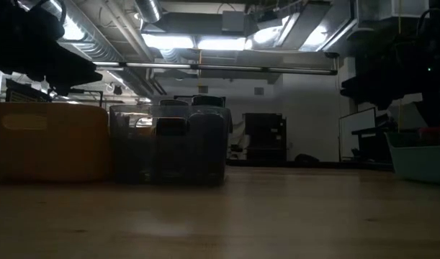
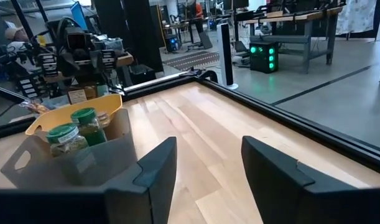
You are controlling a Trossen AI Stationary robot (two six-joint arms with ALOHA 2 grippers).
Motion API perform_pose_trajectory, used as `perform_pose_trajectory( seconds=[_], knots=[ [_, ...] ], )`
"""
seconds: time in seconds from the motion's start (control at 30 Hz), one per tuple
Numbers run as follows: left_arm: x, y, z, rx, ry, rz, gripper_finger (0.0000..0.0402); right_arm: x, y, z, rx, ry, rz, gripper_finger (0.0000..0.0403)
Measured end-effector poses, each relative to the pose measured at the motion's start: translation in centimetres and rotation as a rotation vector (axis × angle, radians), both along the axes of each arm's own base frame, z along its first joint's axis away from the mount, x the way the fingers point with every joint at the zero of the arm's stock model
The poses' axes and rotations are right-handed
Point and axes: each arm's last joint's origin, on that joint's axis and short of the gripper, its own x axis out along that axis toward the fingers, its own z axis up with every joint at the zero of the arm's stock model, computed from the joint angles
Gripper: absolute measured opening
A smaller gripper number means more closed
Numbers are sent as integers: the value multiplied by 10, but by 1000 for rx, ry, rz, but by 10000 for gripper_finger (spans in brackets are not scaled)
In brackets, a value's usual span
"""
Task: Sort spices by type
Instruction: Return to Home Position
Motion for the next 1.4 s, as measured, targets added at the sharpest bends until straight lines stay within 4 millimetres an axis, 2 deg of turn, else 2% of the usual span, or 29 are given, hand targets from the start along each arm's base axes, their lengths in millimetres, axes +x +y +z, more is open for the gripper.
perform_pose_trajectory(
  seconds=[0.2, 0.37, 0.53, 0.63, 0.87, 1.17, 1.4],
  knots=[
    [1, -3, 0, 10, 6, -96, 148, 0, 0, 0, 1, -1, 0, 182],
    [1, -7, 0, 87, 6, -247, 148, 0, 0, 0, 2, -2, -1, 182],
    [6, -7, 0, 241, -99, -256, 148, 0, 0, 0, 2, -3, -2, 182],
    [8, -4, -2, 277, -136, -224, 148, 0, 0, 0, 3, -3, -1, 182],
    [9, 2, -5, 244, -124, -284, 148, 0, 0, 0, 3, -3, -2, 182],
    [10, 3, -5, 113, -126, -286, 148, 0, 0, 0, 3, -3, -1, 182],
    [10, 3, -5, 109, -126, -285, 148, 0, 0, 0, 3, -3, -2, 182]
  ],
)
